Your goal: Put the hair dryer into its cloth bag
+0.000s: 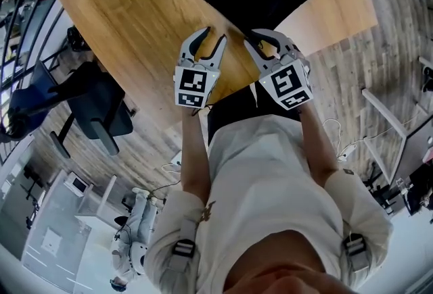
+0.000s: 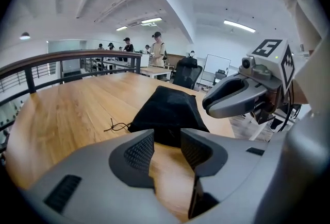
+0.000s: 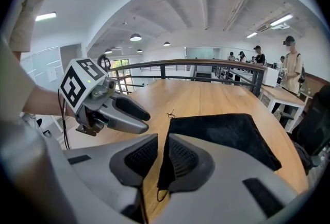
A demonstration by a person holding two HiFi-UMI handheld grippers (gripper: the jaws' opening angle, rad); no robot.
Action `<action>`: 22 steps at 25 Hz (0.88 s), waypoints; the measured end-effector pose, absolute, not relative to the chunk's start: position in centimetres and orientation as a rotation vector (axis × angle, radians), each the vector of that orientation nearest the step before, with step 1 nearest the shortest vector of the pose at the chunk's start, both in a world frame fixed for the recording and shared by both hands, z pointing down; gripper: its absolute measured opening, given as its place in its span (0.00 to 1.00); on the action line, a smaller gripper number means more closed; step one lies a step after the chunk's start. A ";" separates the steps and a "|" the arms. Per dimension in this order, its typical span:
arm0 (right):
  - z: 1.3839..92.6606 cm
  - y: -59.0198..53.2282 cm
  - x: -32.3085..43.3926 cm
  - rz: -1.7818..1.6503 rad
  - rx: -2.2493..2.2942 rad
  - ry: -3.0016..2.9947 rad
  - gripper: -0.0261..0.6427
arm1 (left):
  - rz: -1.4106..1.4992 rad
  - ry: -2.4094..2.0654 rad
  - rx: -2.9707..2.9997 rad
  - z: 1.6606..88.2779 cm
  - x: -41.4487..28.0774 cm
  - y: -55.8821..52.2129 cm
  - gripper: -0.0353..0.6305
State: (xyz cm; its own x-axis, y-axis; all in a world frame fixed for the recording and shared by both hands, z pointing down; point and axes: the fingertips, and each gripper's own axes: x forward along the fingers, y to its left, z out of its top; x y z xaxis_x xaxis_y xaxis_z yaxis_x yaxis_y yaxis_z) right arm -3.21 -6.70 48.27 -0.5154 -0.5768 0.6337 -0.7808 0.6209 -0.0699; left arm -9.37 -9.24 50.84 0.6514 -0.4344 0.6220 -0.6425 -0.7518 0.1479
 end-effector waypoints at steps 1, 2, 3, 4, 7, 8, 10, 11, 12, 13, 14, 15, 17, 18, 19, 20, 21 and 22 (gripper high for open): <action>47.9 -6.8 -3.3 0.458 1.068 -2.276 0.15 | 0.800 -0.865 2.519 50.2 -9.6 -9.3 0.31; 47.5 -6.8 -3.3 0.443 1.075 -2.275 0.15 | 0.789 -0.875 2.521 49.7 -9.8 -9.3 0.29; 47.1 -6.9 -3.2 0.427 1.082 -2.276 0.15 | 0.780 -0.883 2.524 49.2 -9.9 -9.3 0.28; 46.7 -7.0 -3.2 0.410 1.090 -2.279 0.13 | 0.772 -0.890 2.528 48.7 -10.0 -9.3 0.26; 45.2 -7.5 -3.2 0.368 1.117 -2.289 0.11 | 0.736 -0.915 2.550 47.0 -10.4 -9.5 0.21; 44.7 -7.6 -3.2 0.357 1.127 -2.292 0.10 | 0.721 -0.930 2.558 46.4 -10.5 -9.6 0.19; 43.7 -7.9 -3.1 0.339 1.140 -2.296 0.09 | 0.690 -0.965 2.572 45.1 -10.9 -10.0 0.15; 43.3 -8.0 -3.1 0.331 1.142 -2.298 0.08 | 0.675 -0.981 2.578 44.5 -11.1 -10.1 0.13; 42.9 -8.0 -3.0 0.323 1.141 -2.300 0.08 | 0.662 -0.994 2.584 43.9 -11.3 -10.2 0.11; 42.6 -8.0 -3.0 0.318 1.139 -2.303 0.07 | 0.650 -1.003 2.590 43.4 -11.5 -10.2 0.10; 42.2 -7.8 -2.9 0.313 1.139 -2.305 0.07 | 0.641 -1.008 2.597 42.9 -11.6 -10.1 0.09; 41.9 -7.7 -2.7 0.311 1.140 -2.308 0.07 | 0.635 -1.008 2.604 42.6 -11.6 -9.9 0.08; 41.4 -7.3 -2.5 0.315 1.141 -2.309 0.07 | 0.637 -0.996 2.612 42.2 -11.6 -9.5 0.08; 41.3 -7.2 -2.5 0.317 1.140 -2.309 0.07 | 0.642 -0.986 2.614 42.3 -11.7 -9.3 0.08; 41.3 -7.0 -2.6 0.319 1.138 -2.308 0.07 | 0.648 -0.972 2.615 42.4 -11.7 -9.1 0.08; 41.3 -6.9 -2.7 0.322 1.139 -2.307 0.07 | 0.653 -0.957 2.617 42.5 -11.7 -8.8 0.08; 41.3 -6.8 -2.8 0.326 1.140 -2.307 0.07 | 0.655 -0.943 2.618 42.6 -11.7 -8.6 0.08; 41.2 -6.7 -3.0 0.330 1.142 -2.306 0.07 | 0.656 -0.932 2.620 42.7 -11.7 -8.3 0.08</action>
State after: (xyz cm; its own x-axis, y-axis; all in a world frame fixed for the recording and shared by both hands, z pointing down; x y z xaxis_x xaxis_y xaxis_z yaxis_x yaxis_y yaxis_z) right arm -2.97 -6.66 41.22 -0.4944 -0.6594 0.5664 -0.7918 0.6105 0.0197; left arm -11.73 -8.33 42.65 0.6880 -0.5220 0.5042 -0.6509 -0.7511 0.1105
